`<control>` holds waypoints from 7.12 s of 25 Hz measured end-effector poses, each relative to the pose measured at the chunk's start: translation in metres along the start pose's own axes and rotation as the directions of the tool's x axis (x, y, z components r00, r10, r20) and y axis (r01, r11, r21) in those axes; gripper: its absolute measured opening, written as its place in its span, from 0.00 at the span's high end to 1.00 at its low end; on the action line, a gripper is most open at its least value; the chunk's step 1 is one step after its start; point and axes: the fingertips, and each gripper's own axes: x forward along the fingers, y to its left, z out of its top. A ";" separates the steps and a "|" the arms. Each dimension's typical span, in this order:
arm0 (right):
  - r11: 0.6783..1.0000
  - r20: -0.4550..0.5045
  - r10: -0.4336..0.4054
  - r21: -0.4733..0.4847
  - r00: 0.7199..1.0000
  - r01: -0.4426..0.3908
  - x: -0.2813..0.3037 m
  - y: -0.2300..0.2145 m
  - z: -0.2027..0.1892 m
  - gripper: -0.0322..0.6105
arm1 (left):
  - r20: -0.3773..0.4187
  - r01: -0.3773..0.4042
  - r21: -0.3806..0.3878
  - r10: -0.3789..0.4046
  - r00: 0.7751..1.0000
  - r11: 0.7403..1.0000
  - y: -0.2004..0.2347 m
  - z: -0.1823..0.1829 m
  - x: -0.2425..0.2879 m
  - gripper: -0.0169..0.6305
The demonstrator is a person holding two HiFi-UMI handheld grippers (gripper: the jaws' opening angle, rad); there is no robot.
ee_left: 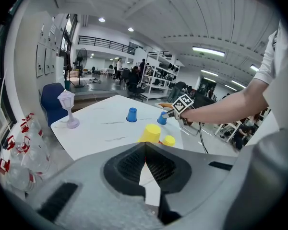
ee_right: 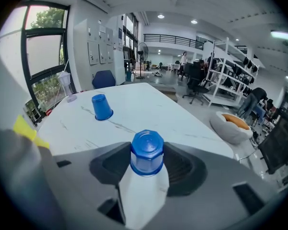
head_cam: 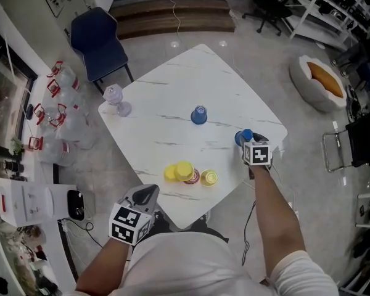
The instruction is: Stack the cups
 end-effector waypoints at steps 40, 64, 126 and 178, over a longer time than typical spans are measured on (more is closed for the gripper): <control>0.918 0.016 0.291 -0.287 0.957 -0.274 -0.148 0.219 -0.023 0.60 | 0.045 0.118 0.060 -0.121 0.992 0.991 -0.009 0.001 -0.007 0.96; 0.941 0.151 0.284 -0.231 0.947 -0.246 -0.057 0.131 0.083 0.66 | 0.062 0.010 0.025 -0.012 0.998 1.000 0.015 0.021 0.001 0.96; 0.906 0.062 0.328 -0.304 0.943 -0.295 -0.199 0.237 0.044 0.60 | 0.122 0.126 0.097 -0.138 0.983 0.987 0.002 0.036 -0.011 0.96; 0.926 0.223 0.359 0.039 0.906 -0.376 -0.236 0.236 -0.061 0.94 | 0.048 0.208 0.109 -0.214 0.976 0.972 -0.027 0.000 -0.010 0.96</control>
